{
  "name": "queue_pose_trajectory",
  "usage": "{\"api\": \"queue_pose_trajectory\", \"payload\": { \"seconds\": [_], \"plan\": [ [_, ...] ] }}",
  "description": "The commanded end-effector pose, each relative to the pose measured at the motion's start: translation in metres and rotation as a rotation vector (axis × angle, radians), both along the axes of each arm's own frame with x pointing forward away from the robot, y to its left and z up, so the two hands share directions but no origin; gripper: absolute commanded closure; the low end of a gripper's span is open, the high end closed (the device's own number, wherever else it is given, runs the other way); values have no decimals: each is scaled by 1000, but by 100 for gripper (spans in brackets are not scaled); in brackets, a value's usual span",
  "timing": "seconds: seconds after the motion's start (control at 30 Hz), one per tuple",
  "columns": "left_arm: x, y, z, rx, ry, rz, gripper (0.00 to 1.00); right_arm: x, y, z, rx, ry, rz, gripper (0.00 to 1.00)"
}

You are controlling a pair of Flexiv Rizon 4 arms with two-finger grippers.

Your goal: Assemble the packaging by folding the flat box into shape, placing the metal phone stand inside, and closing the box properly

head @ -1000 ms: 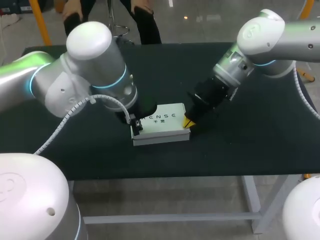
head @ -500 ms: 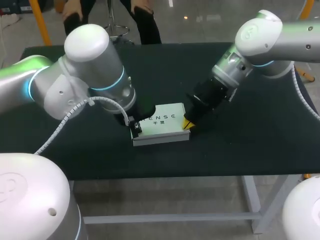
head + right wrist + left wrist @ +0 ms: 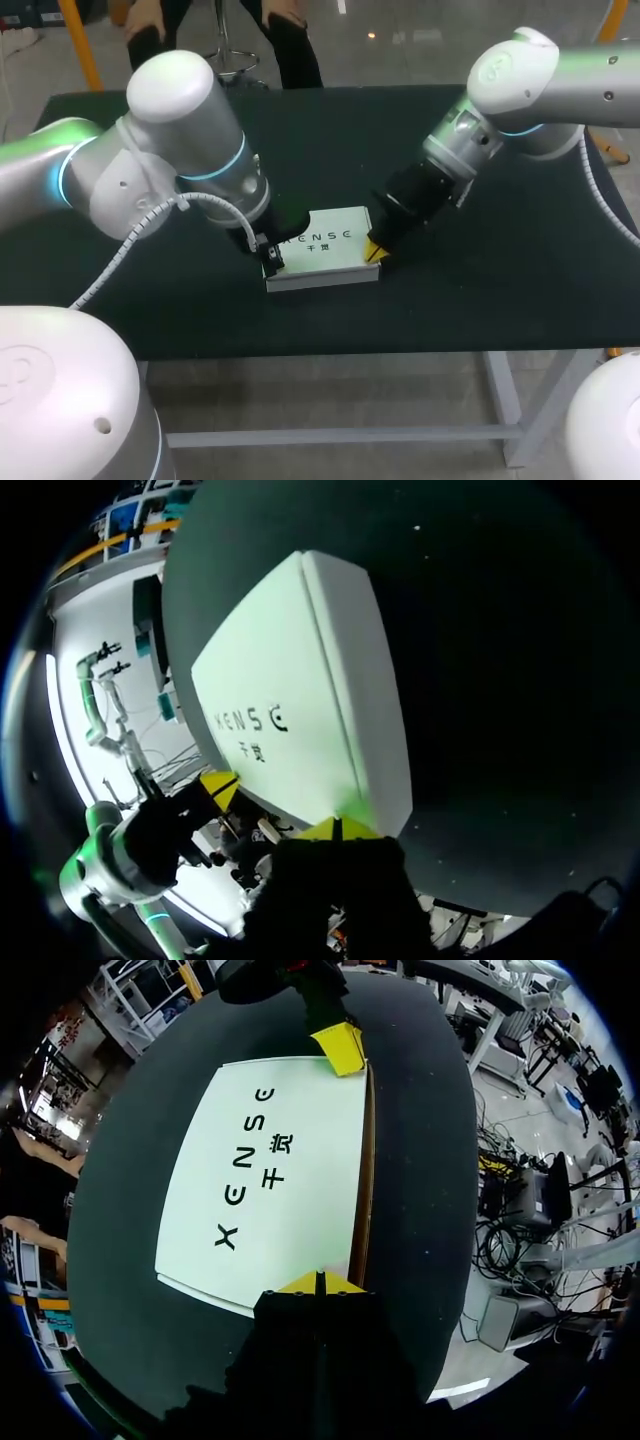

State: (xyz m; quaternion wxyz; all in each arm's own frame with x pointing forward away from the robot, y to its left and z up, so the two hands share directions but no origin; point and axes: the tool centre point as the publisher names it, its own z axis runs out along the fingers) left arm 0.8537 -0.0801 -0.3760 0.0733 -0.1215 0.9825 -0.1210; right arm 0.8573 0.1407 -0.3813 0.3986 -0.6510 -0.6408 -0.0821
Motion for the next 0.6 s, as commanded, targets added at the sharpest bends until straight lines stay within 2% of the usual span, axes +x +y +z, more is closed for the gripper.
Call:
{"api": "queue_pose_trajectory", "payload": {
  "seconds": [0.03, 0.2, 0.33, 0.6],
  "plan": [
    [2, -3, -7, 1, -7, -1, 100, 3, -1, -7, 10, 5, 8, 100],
    [0, -5, 11, 10, -63, -15, 100, 1, 2, 12, 13, -50, 15, 100],
    [0, -8, 18, 19, -84, -29, 100, 1, 3, 17, 15, -71, 19, 100],
    [5, -9, 5, 17, -42, -30, 100, 5, 0, 0, 15, -27, 6, 100]
  ]
}}
